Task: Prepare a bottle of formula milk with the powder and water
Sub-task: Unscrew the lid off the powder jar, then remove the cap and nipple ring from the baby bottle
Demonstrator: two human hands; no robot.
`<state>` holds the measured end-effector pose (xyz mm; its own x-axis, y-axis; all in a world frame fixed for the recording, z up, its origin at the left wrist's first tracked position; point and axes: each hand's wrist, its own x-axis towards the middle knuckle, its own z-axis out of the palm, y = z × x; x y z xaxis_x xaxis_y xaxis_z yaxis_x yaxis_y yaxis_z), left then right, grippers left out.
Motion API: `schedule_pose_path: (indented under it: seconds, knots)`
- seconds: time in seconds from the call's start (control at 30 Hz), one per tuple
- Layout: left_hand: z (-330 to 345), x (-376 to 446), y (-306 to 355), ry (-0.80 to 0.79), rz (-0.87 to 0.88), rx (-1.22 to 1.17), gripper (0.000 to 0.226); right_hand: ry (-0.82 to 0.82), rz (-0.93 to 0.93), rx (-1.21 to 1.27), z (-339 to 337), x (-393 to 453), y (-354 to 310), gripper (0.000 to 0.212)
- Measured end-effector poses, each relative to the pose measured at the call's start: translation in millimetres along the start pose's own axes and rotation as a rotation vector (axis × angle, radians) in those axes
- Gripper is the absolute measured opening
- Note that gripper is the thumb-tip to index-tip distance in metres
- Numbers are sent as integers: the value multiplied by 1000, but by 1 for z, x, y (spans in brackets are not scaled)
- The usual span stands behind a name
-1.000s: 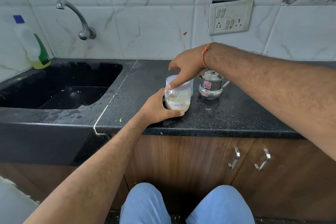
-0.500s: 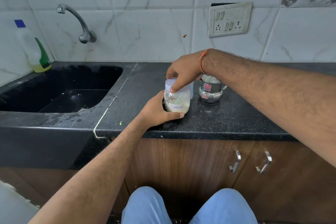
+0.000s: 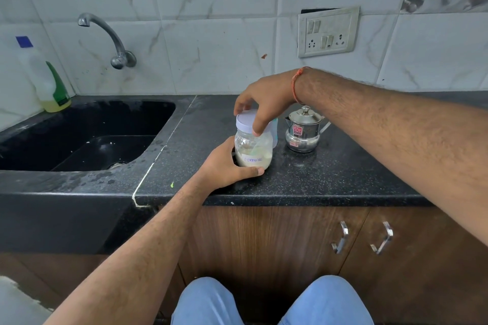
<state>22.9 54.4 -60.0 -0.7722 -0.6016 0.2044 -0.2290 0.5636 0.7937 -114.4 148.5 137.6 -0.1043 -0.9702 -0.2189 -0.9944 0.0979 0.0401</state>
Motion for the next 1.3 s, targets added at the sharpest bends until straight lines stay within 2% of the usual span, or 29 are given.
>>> schedule_pose_path:
  seconds: [0.17, 0.37, 0.47, 0.57, 0.67, 0.83, 1.03, 1.07, 1.2, 1.3]
  knots:
    - [-3, -2, 2, 6, -5, 0, 91, 183, -47, 141, 0, -24, 19, 67]
    - [-13, 3, -3, 33, -13, 25, 92, 452, -18, 564, 58, -72, 74, 67]
    - [-18, 9, -7, 39, -16, 39, 98, 550, 41, 744, 106, -93, 110, 72]
    - [-19, 14, -11, 51, -21, 53, 95, 639, 159, 826, 154, -104, 144, 83]
    - [-20, 20, -15, 77, -28, 55, 88, 670, 272, 879, 190, -111, 169, 85]
    - [-23, 22, -15, 91, -43, 42, 88, 618, 397, 816, 215, -113, 191, 91]
    - [-26, 26, -15, 123, -56, 65, 92, 567, 434, 727, 212, -110, 190, 92]
    - [-26, 27, -15, 131, -71, 63, 96, 564, 437, 699, 209, -110, 189, 92]
    - [-27, 27, -12, 136, -134, 32, 140, 639, 352, 590, 179, -108, 174, 85]
    - [-24, 22, -5, 138, -107, -31, 141, 689, 241, 525, 136, -88, 147, 79]
